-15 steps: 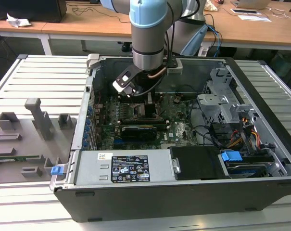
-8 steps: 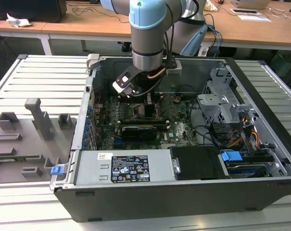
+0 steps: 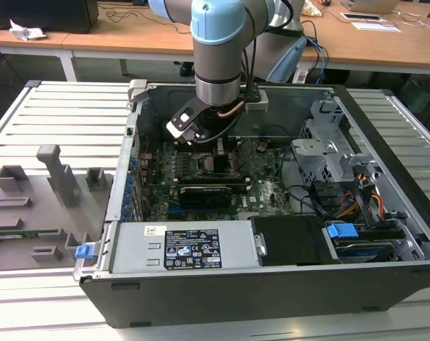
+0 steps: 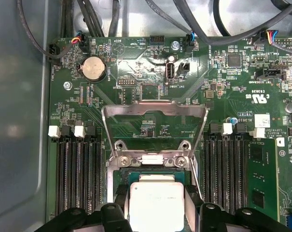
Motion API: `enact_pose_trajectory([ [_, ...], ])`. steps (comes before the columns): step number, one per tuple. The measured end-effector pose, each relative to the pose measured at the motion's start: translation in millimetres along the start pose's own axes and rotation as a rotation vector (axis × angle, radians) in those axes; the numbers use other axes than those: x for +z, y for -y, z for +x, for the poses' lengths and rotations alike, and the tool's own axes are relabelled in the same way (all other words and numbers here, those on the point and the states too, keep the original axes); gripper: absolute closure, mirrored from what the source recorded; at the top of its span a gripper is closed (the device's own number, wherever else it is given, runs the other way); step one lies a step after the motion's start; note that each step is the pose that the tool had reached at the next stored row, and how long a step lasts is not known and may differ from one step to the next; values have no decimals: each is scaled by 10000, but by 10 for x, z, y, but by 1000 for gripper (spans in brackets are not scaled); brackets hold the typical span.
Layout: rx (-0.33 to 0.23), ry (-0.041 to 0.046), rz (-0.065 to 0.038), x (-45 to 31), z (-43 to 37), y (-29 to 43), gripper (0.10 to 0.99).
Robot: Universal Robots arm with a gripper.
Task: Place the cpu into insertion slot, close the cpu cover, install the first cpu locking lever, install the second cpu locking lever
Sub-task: 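Place the cpu into insertion slot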
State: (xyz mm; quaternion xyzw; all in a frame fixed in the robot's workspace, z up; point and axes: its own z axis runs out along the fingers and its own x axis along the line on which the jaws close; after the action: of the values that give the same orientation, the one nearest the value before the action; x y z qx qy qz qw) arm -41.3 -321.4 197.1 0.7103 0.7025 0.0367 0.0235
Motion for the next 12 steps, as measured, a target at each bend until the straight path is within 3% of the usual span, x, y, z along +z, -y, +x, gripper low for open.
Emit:
enact_pose_trajectory([
  [1,1,-16,-10,6,3,-1,545],
  [2,-1,4,-1,1,1,-1,475],
  [8,1,11,5,-29,10,-5,475],
  [12,-7,-45,12,-23,28,-9,475],
])
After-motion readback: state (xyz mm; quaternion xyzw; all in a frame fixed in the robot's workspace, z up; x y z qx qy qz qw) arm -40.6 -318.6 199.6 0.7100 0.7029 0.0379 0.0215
